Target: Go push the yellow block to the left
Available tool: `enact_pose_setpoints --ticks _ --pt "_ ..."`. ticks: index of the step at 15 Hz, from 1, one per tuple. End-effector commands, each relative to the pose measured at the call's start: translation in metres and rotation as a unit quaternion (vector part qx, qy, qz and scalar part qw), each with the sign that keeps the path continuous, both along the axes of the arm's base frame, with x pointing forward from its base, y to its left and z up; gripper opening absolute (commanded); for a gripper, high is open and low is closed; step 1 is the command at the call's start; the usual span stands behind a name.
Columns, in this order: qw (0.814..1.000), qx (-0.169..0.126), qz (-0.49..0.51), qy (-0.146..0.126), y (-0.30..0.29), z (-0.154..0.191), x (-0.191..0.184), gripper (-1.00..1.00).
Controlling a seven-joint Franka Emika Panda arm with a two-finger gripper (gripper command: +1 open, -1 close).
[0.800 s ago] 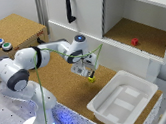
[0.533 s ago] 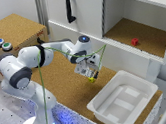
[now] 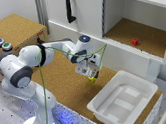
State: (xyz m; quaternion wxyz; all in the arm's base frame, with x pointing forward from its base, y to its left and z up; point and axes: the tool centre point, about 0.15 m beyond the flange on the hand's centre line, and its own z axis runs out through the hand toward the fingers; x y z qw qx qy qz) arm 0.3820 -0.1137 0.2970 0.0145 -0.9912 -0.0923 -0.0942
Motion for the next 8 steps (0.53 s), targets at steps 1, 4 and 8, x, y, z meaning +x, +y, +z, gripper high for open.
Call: enact_pose_setpoints --ticks 1,4,8 --pt "0.999 -0.039 0.012 0.029 -0.020 -0.026 0.029 1.00" --pt "0.998 -0.040 -0.010 0.037 -0.040 -0.034 0.042 -1.00" --pt "0.998 -0.040 -0.028 0.045 -0.054 -0.045 0.053 -1.00"
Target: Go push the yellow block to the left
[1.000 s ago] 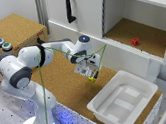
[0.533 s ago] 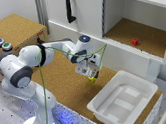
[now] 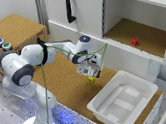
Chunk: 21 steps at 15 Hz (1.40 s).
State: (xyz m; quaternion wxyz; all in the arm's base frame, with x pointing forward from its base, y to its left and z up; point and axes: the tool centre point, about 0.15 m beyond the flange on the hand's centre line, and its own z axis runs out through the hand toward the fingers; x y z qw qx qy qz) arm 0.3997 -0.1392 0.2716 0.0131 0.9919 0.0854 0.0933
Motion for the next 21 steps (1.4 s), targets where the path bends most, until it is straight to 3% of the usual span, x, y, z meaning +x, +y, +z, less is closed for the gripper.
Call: enact_pose_setpoints --ticks 1,4,11,21 --pt "0.999 -0.012 -0.021 0.048 -0.031 -0.020 0.038 -1.00" --pt "0.998 -0.014 -0.020 0.051 -0.036 -0.021 0.041 -1.00" --pt "0.995 -0.028 -0.029 0.088 -0.039 -0.047 0.028 -1.00" --pt "0.993 0.008 -0.024 0.112 0.018 -0.058 0.010 -1.00"
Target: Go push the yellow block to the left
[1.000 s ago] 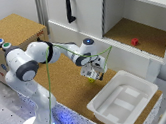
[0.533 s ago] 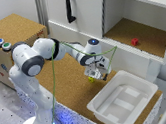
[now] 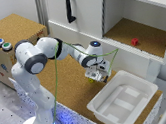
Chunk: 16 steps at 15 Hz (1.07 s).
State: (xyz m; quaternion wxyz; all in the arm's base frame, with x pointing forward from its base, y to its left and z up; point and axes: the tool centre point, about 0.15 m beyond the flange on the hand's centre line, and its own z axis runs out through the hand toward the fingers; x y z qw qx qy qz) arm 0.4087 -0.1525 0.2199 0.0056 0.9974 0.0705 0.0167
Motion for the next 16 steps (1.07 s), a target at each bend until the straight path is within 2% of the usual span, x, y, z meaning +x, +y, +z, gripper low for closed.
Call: enact_pose_setpoints --ticks 1,12,14,16 --pt "0.999 0.010 -0.010 0.036 0.038 -0.006 0.000 -1.00" --pt "0.996 0.057 -0.043 0.050 0.080 -0.007 -0.017 -1.00" --pt "0.996 0.061 -0.040 0.043 0.088 -0.007 -0.020 -1.00" --pt "0.998 0.049 -0.034 0.035 0.091 -0.008 -0.021 -1.00"
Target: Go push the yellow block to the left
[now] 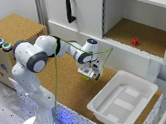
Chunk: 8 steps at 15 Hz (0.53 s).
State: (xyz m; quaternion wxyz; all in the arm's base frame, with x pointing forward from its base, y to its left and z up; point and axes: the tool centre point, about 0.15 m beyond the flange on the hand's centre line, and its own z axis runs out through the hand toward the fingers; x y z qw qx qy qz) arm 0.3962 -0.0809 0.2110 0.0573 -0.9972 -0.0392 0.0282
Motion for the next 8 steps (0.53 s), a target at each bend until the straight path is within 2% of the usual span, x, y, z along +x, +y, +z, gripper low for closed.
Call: enact_pose_setpoints --ticks 1,3,6,8 --pt "1.000 -0.018 0.006 -0.017 0.020 0.002 -0.009 -1.00" --pt "0.998 -0.028 0.029 -0.043 0.020 0.007 -0.010 -1.00" --pt "0.995 -0.020 0.062 -0.074 0.026 0.008 -0.017 -1.00" --pt "0.994 -0.006 0.082 -0.076 0.035 0.003 -0.025 -1.00"
